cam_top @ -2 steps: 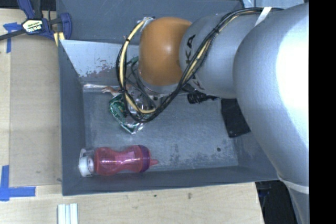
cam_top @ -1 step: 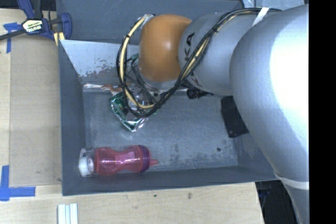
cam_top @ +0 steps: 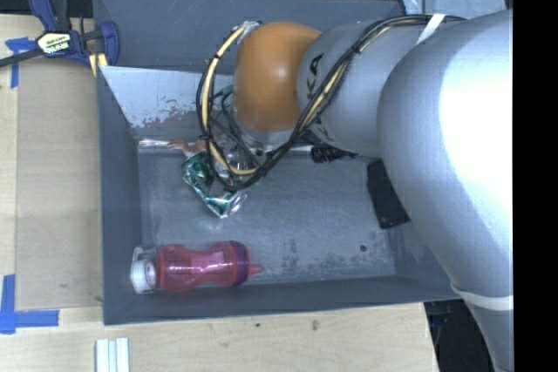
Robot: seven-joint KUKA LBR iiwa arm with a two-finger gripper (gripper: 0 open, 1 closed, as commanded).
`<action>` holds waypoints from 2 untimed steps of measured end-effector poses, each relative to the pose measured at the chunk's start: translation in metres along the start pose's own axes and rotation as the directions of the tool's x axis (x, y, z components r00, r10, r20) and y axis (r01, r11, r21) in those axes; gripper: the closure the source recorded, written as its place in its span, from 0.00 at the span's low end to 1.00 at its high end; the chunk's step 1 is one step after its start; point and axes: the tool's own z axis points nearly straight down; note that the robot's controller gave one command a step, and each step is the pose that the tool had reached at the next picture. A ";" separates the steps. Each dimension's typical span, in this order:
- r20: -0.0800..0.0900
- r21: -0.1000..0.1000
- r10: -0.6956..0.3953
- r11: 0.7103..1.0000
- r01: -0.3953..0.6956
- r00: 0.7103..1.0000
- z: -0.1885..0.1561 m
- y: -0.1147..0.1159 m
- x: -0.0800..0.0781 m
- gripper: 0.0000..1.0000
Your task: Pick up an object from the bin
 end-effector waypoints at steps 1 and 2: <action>0.001 -0.003 0.054 0.999 -0.054 0.999 -0.001 -0.004 0.000 1.00; -0.001 -0.006 0.258 0.966 -0.258 0.966 -0.005 -0.008 0.006 1.00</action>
Offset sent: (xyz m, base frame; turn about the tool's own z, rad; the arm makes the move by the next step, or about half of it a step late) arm -0.0155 -0.0144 0.0072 0.1769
